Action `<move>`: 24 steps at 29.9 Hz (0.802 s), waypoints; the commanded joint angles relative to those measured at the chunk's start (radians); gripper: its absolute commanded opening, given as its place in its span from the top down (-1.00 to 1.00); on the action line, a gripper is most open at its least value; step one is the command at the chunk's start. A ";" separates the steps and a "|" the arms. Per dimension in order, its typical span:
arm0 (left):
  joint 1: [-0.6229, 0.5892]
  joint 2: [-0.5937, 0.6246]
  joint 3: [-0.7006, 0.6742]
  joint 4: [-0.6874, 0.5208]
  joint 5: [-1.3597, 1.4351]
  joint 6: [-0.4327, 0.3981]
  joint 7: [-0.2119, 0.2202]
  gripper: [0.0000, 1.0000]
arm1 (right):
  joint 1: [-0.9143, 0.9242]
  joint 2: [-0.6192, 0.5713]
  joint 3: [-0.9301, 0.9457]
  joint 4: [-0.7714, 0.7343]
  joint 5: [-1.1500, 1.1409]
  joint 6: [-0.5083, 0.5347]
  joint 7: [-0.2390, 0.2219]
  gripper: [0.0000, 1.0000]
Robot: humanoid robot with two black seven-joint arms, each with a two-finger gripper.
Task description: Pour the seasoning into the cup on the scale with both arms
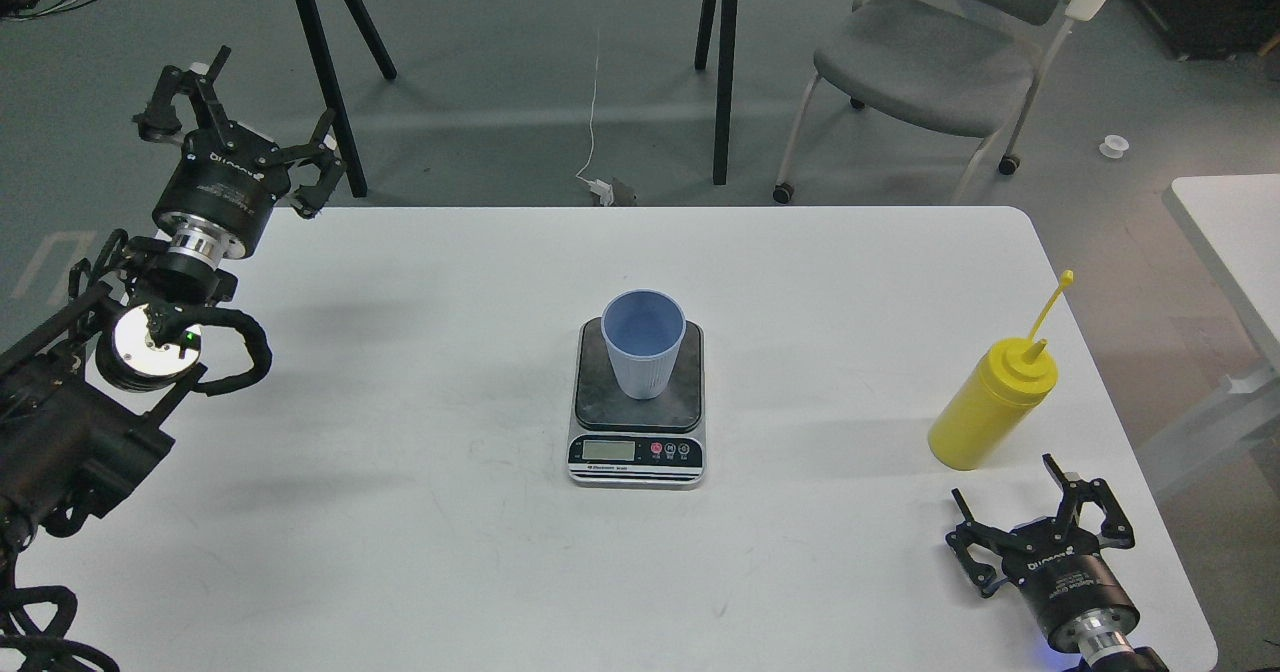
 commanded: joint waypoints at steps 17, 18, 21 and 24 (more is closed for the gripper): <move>0.028 0.005 -0.054 -0.010 -0.006 0.000 -0.005 -1.00 | 0.493 -0.205 0.064 -0.365 -0.021 0.000 -0.002 -0.97; 0.028 0.006 -0.059 -0.007 -0.006 0.000 -0.005 -1.00 | 0.547 -0.184 0.059 -0.426 -0.023 0.000 -0.006 -0.98; 0.028 0.012 -0.059 -0.003 -0.004 0.000 -0.003 -1.00 | 0.677 -0.144 0.009 -0.551 -0.021 0.000 -0.042 -0.98; 0.028 0.012 -0.057 0.012 -0.003 0.000 -0.003 -1.00 | 0.766 -0.133 -0.025 -0.591 -0.009 0.000 -0.106 -0.98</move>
